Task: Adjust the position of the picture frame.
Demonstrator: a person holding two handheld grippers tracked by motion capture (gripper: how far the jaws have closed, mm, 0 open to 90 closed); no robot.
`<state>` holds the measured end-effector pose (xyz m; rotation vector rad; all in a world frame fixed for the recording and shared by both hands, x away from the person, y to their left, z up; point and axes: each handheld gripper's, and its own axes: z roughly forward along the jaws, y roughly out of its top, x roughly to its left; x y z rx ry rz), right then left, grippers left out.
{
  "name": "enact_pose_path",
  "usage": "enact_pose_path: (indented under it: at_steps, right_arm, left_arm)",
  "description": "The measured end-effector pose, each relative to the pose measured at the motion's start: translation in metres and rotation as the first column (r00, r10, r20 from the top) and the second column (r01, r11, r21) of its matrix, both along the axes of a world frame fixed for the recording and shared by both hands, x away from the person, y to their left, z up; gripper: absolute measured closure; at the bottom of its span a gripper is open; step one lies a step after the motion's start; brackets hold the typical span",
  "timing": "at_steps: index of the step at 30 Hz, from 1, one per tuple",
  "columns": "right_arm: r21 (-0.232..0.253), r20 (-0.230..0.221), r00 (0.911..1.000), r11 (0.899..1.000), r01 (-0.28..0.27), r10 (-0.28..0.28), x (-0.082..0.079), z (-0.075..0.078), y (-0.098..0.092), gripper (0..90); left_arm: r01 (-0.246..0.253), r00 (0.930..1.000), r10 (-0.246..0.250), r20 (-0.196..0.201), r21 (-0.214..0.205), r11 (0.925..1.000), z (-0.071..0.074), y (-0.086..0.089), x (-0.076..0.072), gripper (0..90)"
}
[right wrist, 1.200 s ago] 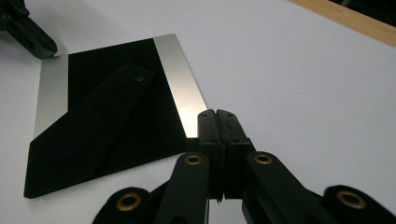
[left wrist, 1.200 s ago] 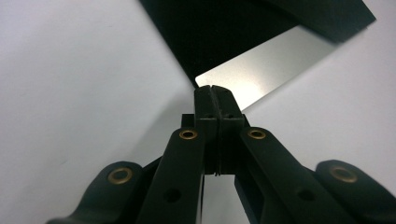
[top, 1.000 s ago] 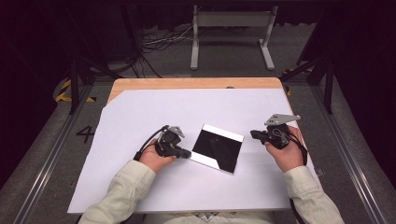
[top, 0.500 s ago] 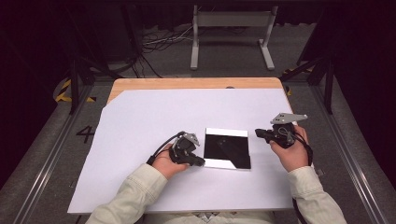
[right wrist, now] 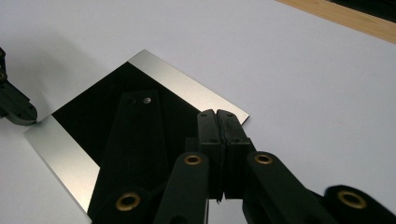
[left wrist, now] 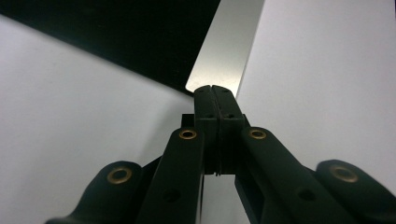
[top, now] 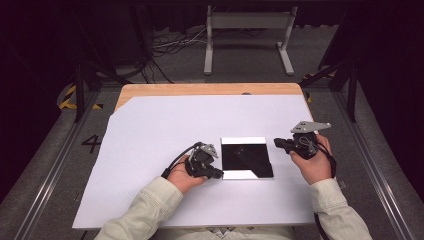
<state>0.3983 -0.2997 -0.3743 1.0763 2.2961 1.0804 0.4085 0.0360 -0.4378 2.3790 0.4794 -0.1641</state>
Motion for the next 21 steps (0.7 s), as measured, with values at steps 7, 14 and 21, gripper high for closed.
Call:
enact_pose_path:
  at_steps: [7,14,21]
  right_arm:
    - [0.005,0.005,1.0000,1.000,-0.002,0.002,-0.004,0.004,-0.004,88.0]
    - [0.014,0.010,0.9999,1.000,-0.011,0.011,-0.008,0.009,-0.007,85.5]
    - [0.041,0.021,0.9997,0.999,-0.015,0.014,-0.010,0.011,-0.011,78.7]
  left_arm:
    - [-0.059,0.9957,0.062,0.069,-0.041,0.9974,0.016,0.023,0.003,84.8]
    - [-0.123,0.9835,0.136,0.119,-0.113,0.9860,0.031,0.045,0.006,80.8]
    - [-0.176,0.9655,0.207,0.158,-0.189,0.9661,0.040,0.062,0.006,76.6]
